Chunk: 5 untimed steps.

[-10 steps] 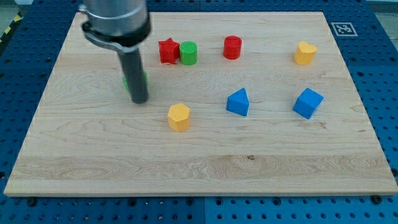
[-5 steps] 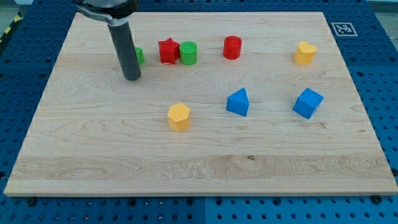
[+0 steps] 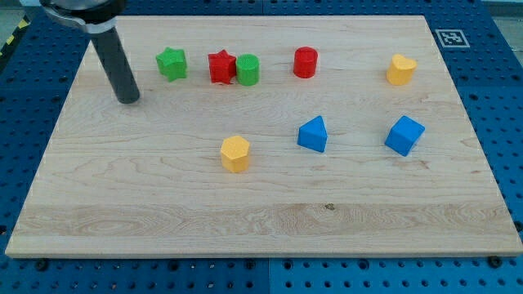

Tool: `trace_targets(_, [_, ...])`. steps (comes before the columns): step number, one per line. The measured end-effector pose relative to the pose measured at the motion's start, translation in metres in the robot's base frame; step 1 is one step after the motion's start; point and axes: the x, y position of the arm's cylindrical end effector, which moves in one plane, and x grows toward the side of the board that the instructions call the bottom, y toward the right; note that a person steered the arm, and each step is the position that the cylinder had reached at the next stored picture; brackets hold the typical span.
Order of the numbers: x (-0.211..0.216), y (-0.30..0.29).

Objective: Push the green star to the left of the red star

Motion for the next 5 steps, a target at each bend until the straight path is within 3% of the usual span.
trace_targets(1, [-0.043, 0.01])
trace_targets(2, [-0.06, 0.022])
trace_targets(4, [-0.06, 0.094])
trace_targets(5, [-0.062, 0.054])
